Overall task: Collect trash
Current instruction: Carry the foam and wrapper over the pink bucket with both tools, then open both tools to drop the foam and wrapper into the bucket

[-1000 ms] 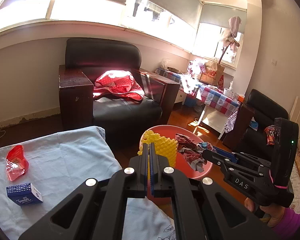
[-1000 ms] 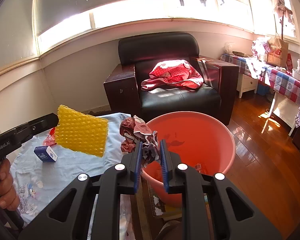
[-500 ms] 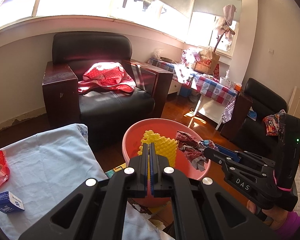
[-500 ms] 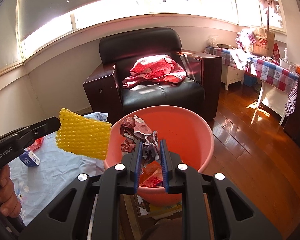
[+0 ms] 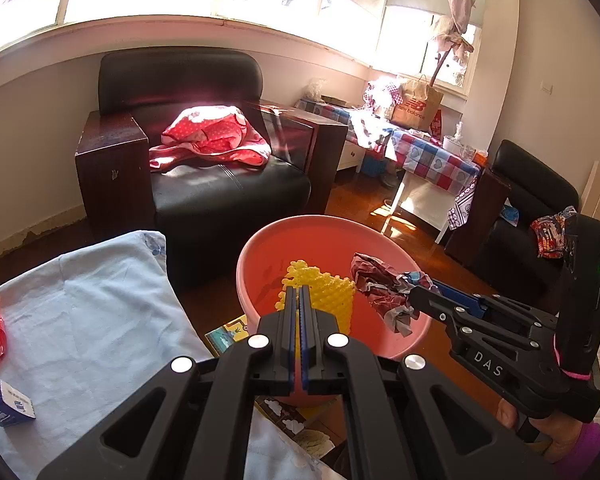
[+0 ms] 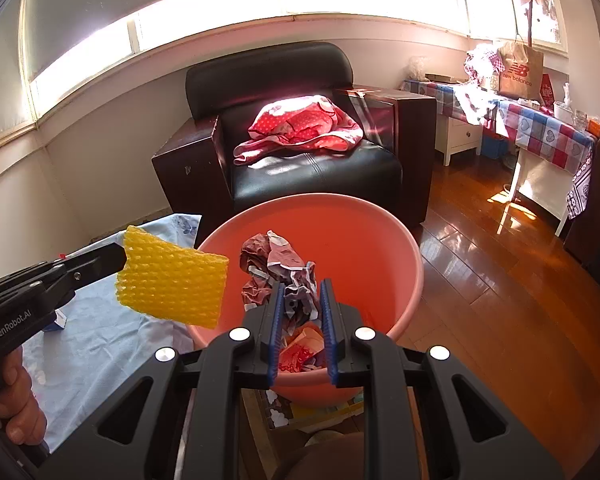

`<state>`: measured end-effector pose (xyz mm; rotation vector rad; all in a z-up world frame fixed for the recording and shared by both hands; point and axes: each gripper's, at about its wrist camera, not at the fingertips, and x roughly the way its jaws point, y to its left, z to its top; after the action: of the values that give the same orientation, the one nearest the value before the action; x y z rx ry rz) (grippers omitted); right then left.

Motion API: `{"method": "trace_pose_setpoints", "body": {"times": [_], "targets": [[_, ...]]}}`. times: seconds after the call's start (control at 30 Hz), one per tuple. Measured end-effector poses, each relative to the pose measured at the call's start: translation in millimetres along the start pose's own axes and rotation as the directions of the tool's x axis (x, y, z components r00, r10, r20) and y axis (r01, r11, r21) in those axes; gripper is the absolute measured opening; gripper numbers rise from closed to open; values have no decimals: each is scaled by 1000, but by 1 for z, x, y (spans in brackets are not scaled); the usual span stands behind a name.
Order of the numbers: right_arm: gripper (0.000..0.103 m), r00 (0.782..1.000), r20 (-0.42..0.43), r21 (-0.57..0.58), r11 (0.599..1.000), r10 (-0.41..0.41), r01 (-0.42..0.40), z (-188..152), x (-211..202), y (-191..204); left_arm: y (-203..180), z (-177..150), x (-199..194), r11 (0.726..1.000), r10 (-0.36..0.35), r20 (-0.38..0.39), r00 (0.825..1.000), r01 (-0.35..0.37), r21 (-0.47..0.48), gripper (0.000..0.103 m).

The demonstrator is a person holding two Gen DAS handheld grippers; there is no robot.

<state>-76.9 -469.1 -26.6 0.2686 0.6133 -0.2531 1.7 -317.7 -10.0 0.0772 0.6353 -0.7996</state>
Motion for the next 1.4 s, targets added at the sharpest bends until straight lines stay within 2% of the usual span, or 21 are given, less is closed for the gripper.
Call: {"method": "trace_pose_setpoints", "body": {"times": [0.53,0.73,0.83,0.87,0.9,0.93,1.27,1.4], "targets": [[19,999,-47,65,997,-26,29,-1,21,-19,-17,6,22,1000,-2,-25,1000,3,26,1],[20,997,-71,108,994,3,5,-3,27,-24,-20,5,23,999,9,-15,1000,-8,34,2],[21,997,-72,113,994,2,6,-3,28,-26,-20,5,23,999,6,-14,1000,-5,36,10],[21,997,-71,115,993,1,7,-3,28,-26,-21,5,22,999,6,-14,1000,-5,36,20],[21,998,-70,118,993,3,5,-2,28,-27,-20,6,22,999,8,-13,1000,-8,34,34],[21,998,-69,121,993,7,1,-2,28,-27,-20,6,21,1000,11,-8,1000,-11,29,39],[21,998,-46,117,992,52,-47,-1,17,-19,-11,3,6,1000,27,17,999,-27,-1,40],[21,995,-40,90,992,87,-83,-1,11,-2,-5,-1,-4,999,46,27,999,-46,0,40]]}}
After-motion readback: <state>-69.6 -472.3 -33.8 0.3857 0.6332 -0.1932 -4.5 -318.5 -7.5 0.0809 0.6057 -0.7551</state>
